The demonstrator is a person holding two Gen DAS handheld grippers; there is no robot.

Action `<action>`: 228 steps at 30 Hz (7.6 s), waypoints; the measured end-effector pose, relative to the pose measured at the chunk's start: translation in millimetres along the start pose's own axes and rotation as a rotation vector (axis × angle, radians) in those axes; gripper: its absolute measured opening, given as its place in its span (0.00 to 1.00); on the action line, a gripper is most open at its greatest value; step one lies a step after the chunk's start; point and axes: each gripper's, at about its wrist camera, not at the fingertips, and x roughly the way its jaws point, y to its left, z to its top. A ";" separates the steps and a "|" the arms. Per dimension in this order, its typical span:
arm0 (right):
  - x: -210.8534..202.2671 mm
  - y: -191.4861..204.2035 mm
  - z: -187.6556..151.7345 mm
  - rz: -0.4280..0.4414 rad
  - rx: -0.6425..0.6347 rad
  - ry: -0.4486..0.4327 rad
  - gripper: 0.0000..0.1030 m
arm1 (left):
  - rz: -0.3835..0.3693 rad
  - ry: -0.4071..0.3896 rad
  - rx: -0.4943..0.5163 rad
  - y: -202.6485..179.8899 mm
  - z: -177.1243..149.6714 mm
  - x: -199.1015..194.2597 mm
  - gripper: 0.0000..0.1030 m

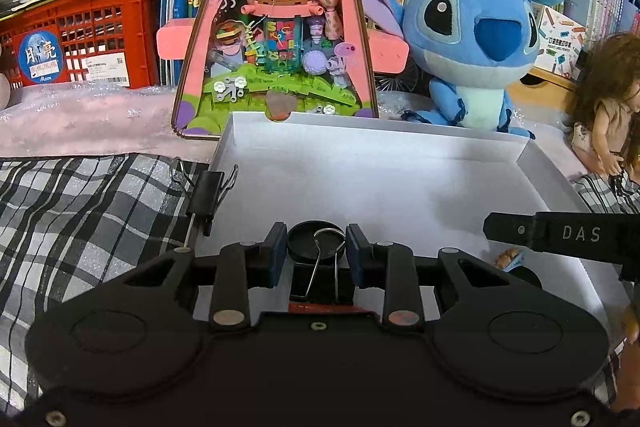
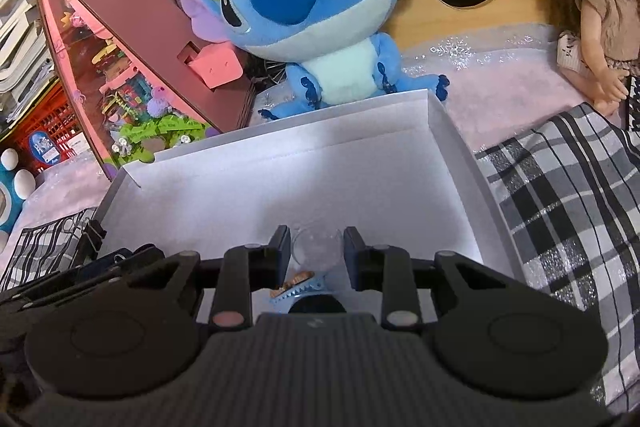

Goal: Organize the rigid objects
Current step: 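Carry the puck and the capsule in both tools into the white box, then open the left tool to drop the puck while the right tool releases the capsule, then withdraw both open tools from the box back over the plaid cloth, then grasp the brown ball with the left tool while the right tool grasps the blue-based figurine, then carry the ball and the figurine in both tools over the white box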

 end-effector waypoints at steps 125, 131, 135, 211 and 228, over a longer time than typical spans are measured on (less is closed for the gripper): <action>-185.5 -4.4 -204.1 0.065 -0.473 -0.183 1.00 | -0.204 -0.114 0.246 -19.5 -208.2 -219.4 0.48; -188.8 -11.6 -202.8 0.052 -0.459 -0.188 1.00 | -0.207 -0.120 0.286 -31.4 -211.3 -214.5 0.37; -188.0 -12.1 -204.2 0.054 -0.457 -0.182 1.00 | -0.193 -0.123 0.264 -30.1 -209.3 -214.9 0.29; -182.9 41.3 -238.3 0.072 -0.385 -0.300 0.53 | -0.078 -0.146 0.124 11.6 -208.0 -218.1 0.29; -190.3 31.9 -213.2 0.059 -0.337 -0.329 0.43 | -0.086 -0.167 0.104 4.3 -178.5 -217.6 0.29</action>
